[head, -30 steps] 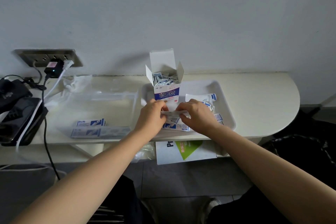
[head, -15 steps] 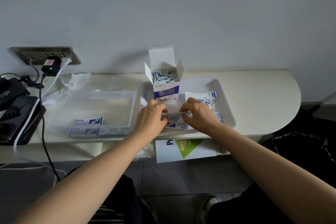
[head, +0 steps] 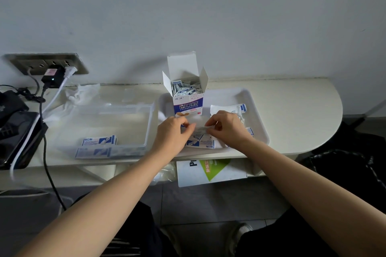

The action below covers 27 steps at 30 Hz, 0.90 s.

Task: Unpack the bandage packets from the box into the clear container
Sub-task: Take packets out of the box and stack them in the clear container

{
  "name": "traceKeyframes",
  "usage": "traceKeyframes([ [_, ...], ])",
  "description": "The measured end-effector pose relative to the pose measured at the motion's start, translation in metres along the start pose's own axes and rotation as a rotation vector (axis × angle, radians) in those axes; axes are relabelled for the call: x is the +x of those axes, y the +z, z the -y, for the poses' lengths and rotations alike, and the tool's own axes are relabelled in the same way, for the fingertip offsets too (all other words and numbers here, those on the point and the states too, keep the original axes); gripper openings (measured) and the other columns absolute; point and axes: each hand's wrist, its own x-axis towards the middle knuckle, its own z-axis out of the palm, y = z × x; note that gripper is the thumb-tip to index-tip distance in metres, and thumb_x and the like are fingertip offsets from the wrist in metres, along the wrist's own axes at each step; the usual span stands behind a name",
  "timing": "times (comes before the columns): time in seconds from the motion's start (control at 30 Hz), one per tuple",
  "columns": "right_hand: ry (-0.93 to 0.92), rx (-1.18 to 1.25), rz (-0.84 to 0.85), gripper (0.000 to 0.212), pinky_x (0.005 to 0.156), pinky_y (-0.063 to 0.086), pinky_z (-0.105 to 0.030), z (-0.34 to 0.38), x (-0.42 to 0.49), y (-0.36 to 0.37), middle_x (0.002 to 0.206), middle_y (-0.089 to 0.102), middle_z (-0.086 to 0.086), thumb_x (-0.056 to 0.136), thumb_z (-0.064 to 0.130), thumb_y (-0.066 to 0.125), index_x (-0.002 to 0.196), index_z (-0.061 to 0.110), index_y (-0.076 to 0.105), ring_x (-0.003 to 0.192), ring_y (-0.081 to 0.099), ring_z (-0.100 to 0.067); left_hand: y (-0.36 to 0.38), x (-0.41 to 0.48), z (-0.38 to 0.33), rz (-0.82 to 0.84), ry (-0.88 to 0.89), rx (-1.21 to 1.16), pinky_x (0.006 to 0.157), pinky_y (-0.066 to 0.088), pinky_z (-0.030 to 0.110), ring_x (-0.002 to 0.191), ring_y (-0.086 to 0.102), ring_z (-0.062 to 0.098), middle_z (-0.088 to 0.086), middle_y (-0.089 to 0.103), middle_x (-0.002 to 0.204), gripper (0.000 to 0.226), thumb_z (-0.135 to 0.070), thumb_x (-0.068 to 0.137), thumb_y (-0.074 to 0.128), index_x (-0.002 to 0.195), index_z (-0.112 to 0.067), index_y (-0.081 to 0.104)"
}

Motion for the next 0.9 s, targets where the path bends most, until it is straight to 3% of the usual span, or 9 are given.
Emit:
traceKeyframes([
  [0.13,0.019,0.011,0.022,0.010,0.066,0.036,-0.017,0.0025,-0.0002,0.0001,0.080,0.059,0.001,0.079,0.014,0.071,0.089,0.013,0.075,0.070,0.052,-0.010,0.0000,-0.0006,0.0005,0.005,0.009,0.006,0.058,0.029,0.017,0.074,0.049,0.013,0.002,0.056,0.089,0.020,-0.026,0.094,0.057,0.094,-0.009,0.068],
  [0.27,0.036,0.014,0.005,0.011,0.060,0.036,-0.013,0.0032,0.0019,-0.0006,0.082,0.066,-0.002,0.080,0.014,0.072,0.090,0.012,0.076,0.070,0.054,-0.012,-0.0016,0.0010,0.0011,0.004,-0.014,-0.006,0.069,0.038,0.022,0.080,0.055,0.018,0.005,0.055,0.098,0.021,-0.031,0.091,0.061,0.098,-0.014,0.069],
  [0.4,0.062,0.076,-0.010,0.011,0.066,0.047,-0.019,0.0059,0.0028,-0.0032,0.078,0.071,-0.005,0.079,0.013,0.075,0.089,0.012,0.077,0.067,0.065,-0.016,-0.0039,0.0008,0.0038,0.016,-0.006,0.024,0.074,0.036,0.018,0.083,0.053,0.016,-0.002,0.046,0.099,0.015,-0.025,0.084,0.070,0.095,-0.016,0.070],
  [0.5,0.088,0.137,-0.019,0.010,0.065,0.051,-0.017,0.0058,0.0027,-0.0035,0.069,0.071,-0.005,0.078,0.008,0.074,0.088,0.010,0.076,0.062,0.067,-0.013,-0.0045,0.0031,0.0041,-0.025,-0.012,0.039,0.070,0.033,0.017,0.082,0.053,0.016,0.003,0.055,0.101,0.008,-0.019,0.085,0.069,0.091,-0.013,0.072],
  [0.6,0.102,0.176,-0.042,0.009,0.068,0.055,-0.025,0.0033,0.0027,-0.0038,0.063,0.068,-0.001,0.077,0.005,0.073,0.083,0.010,0.074,0.060,0.067,-0.014,-0.0041,0.0066,0.0033,-0.041,-0.021,0.030,0.066,0.030,0.019,0.086,0.060,0.022,0.005,0.063,0.098,0.009,-0.019,0.086,0.068,0.090,-0.014,0.073],
  [0.73,0.125,0.176,-0.061,0.008,0.070,0.056,-0.028,0.0016,0.0034,-0.0033,0.065,0.070,-0.002,0.076,0.006,0.074,0.081,0.012,0.074,0.063,0.068,-0.015,-0.0050,0.0066,0.0011,-0.087,0.031,0.034,0.067,0.036,0.021,0.086,0.062,0.021,0.005,0.068,0.097,0.016,-0.020,0.089,0.064,0.098,-0.014,0.075],
  [0.9,0.141,0.113,-0.025,0.009,0.060,0.040,-0.002,0.0034,0.0054,0.0007,0.074,0.068,0.003,0.078,0.011,0.074,0.086,0.014,0.076,0.067,0.059,-0.005,0.0008,0.0039,0.0073,-0.001,0.069,0.107,0.075,0.043,0.024,0.090,0.061,0.026,0.009,0.063,0.104,0.021,-0.019,0.095,0.056,0.104,-0.013,0.074],
])
